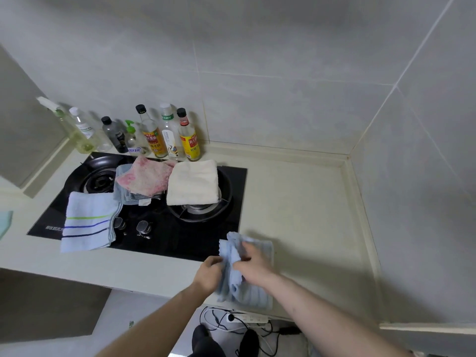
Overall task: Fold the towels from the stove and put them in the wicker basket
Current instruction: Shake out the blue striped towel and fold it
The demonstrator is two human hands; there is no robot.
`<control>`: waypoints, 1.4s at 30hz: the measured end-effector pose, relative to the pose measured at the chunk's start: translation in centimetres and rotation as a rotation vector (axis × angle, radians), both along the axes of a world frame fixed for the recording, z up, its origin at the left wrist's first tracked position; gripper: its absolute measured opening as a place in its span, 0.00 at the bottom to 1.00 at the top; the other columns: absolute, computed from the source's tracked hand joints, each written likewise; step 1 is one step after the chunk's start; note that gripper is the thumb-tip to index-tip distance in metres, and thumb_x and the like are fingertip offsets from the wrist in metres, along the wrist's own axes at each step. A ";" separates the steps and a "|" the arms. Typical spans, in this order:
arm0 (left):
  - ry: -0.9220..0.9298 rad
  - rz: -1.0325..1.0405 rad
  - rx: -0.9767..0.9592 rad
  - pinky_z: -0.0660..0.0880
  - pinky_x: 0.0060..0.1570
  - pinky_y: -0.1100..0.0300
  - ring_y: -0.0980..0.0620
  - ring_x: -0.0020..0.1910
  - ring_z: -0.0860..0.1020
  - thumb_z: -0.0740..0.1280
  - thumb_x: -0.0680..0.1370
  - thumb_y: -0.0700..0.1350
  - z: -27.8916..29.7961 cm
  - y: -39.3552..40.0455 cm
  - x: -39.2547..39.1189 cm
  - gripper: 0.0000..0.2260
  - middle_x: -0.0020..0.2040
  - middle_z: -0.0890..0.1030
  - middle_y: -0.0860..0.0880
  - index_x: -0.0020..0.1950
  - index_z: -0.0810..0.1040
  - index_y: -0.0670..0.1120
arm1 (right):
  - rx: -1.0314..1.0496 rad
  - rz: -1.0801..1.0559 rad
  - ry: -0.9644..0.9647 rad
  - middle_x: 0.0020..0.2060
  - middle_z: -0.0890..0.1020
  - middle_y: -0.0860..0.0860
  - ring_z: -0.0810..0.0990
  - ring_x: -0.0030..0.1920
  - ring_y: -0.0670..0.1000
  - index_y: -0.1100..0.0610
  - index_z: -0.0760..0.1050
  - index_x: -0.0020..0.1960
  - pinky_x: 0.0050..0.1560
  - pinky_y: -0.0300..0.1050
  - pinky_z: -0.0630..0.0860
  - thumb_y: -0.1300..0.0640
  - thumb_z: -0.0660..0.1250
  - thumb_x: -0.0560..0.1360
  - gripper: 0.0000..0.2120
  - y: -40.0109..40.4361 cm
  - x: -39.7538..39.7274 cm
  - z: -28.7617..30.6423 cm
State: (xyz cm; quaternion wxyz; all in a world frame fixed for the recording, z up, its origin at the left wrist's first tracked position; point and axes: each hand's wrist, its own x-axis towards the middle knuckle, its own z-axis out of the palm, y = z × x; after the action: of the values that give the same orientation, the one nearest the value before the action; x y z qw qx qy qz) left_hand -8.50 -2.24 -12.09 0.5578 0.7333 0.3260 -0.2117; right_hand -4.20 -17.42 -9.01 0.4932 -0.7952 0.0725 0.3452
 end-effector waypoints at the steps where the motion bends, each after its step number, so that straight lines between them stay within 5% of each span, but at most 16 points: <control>1: -0.005 0.031 0.008 0.71 0.52 0.59 0.52 0.53 0.77 0.59 0.83 0.38 0.1 0.3 0.3 0.12 0.61 0.80 0.44 0.63 0.76 0.44 | 0.013 0.017 0.045 0.51 0.81 0.46 0.84 0.47 0.50 0.47 0.64 0.77 0.41 0.41 0.83 0.60 0.69 0.74 0.34 0.3 -0.2 -0.3; 3: -0.027 0.071 0.064 0.71 0.48 0.59 0.51 0.52 0.76 0.58 0.83 0.38 0.4 1.0 0.8 0.13 0.57 0.80 0.46 0.66 0.75 0.43 | 0.013 -0.003 0.058 0.51 0.81 0.47 0.83 0.45 0.49 0.49 0.68 0.74 0.39 0.41 0.82 0.60 0.70 0.74 0.30 -0.1 -0.1 -1.4; 7: -0.081 -0.067 0.174 0.74 0.51 0.60 0.52 0.54 0.77 0.67 0.79 0.49 0.8 1.6 2.3 0.21 0.57 0.77 0.52 0.70 0.71 0.44 | -0.196 -0.211 -0.213 0.54 0.79 0.50 0.81 0.50 0.52 0.51 0.75 0.63 0.52 0.43 0.78 0.59 0.69 0.73 0.19 -2.4 1.3 -2.0; 10: -0.003 -0.236 0.198 0.76 0.55 0.56 0.50 0.59 0.77 0.71 0.68 0.60 0.9 1.2 3.8 0.36 0.63 0.75 0.51 0.73 0.68 0.47 | -0.292 -0.238 -0.170 0.67 0.72 0.54 0.77 0.63 0.54 0.55 0.67 0.74 0.64 0.43 0.73 0.54 0.71 0.73 0.31 -4.3 2.8 -2.7; 12: 0.051 -0.291 0.207 0.76 0.56 0.56 0.49 0.60 0.76 0.74 0.69 0.59 0.8 0.9 4.9 0.38 0.65 0.74 0.50 0.75 0.65 0.48 | -0.277 -0.242 -0.029 0.68 0.73 0.56 0.76 0.66 0.57 0.57 0.62 0.78 0.67 0.47 0.73 0.52 0.75 0.71 0.39 -4.7 3.7 -3.4; 18: 0.090 -0.211 0.080 0.76 0.52 0.59 0.50 0.56 0.77 0.75 0.75 0.45 0.7 0.2 7.0 0.36 0.60 0.74 0.49 0.79 0.62 0.43 | -0.192 -0.160 0.076 0.49 0.82 0.54 0.79 0.44 0.51 0.56 0.76 0.53 0.42 0.41 0.74 0.61 0.78 0.70 0.15 -5.2 5.1 -3.7; 22: 0.046 -0.256 0.049 0.73 0.32 0.65 0.53 0.40 0.77 0.71 0.75 0.40 1.2 0.5 7.0 0.17 0.45 0.79 0.49 0.65 0.79 0.43 | -0.153 -0.097 0.084 0.41 0.81 0.49 0.78 0.37 0.45 0.56 0.78 0.52 0.31 0.35 0.71 0.60 0.76 0.72 0.11 -6.0 5.5 -3.8; 27: -0.058 -0.184 -0.083 0.78 0.36 0.58 0.50 0.34 0.80 0.64 0.75 0.31 2.0 0.3 6.4 0.11 0.35 0.81 0.45 0.56 0.79 0.37 | -0.038 -0.182 0.056 0.36 0.79 0.51 0.77 0.34 0.47 0.59 0.79 0.50 0.33 0.39 0.78 0.63 0.73 0.73 0.07 -6.9 5.7 -3.0; 31: -0.253 -0.210 -0.120 0.82 0.51 0.48 0.48 0.44 0.82 0.68 0.76 0.31 1.8 0.1 5.6 0.07 0.45 0.83 0.41 0.53 0.78 0.37 | -0.005 -0.189 -0.087 0.38 0.81 0.53 0.79 0.37 0.49 0.57 0.79 0.51 0.40 0.43 0.83 0.70 0.69 0.71 0.12 -7.4 4.7 -2.1; 34: -0.368 -0.326 -0.048 0.78 0.54 0.61 0.56 0.53 0.82 0.68 0.76 0.34 1.3 0.1 4.4 0.08 0.54 0.84 0.48 0.48 0.79 0.46 | -0.109 -0.043 -0.375 0.38 0.81 0.50 0.76 0.36 0.48 0.56 0.78 0.47 0.36 0.36 0.72 0.66 0.71 0.69 0.09 -8.6 3.2 -2.6; 38: -0.457 -0.450 0.087 0.71 0.60 0.71 0.66 0.64 0.75 0.65 0.75 0.30 0.4 0.0 2.4 0.16 0.61 0.78 0.52 0.47 0.76 0.52 | -0.148 0.138 -0.594 0.48 0.77 0.44 0.78 0.47 0.41 0.51 0.75 0.46 0.46 0.36 0.73 0.67 0.69 0.67 0.13 -9.8 0.4 -3.5; 42: -0.443 -0.594 0.216 0.67 0.68 0.65 0.70 0.69 0.67 0.62 0.71 0.31 -1.3 0.5 0.7 0.18 0.68 0.70 0.57 0.45 0.75 0.55 | -0.259 0.281 -0.602 0.62 0.71 0.38 0.74 0.59 0.38 0.47 0.73 0.47 0.56 0.38 0.74 0.66 0.65 0.65 0.17 -10.1 -1.9 -4.6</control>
State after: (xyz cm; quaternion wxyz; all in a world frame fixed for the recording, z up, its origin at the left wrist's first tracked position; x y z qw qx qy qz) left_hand -7.76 -1.74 -13.38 0.4484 0.8784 -0.0086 -0.1652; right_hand -6.13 -27.49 -13.65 0.3351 -0.9195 -0.1429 0.1477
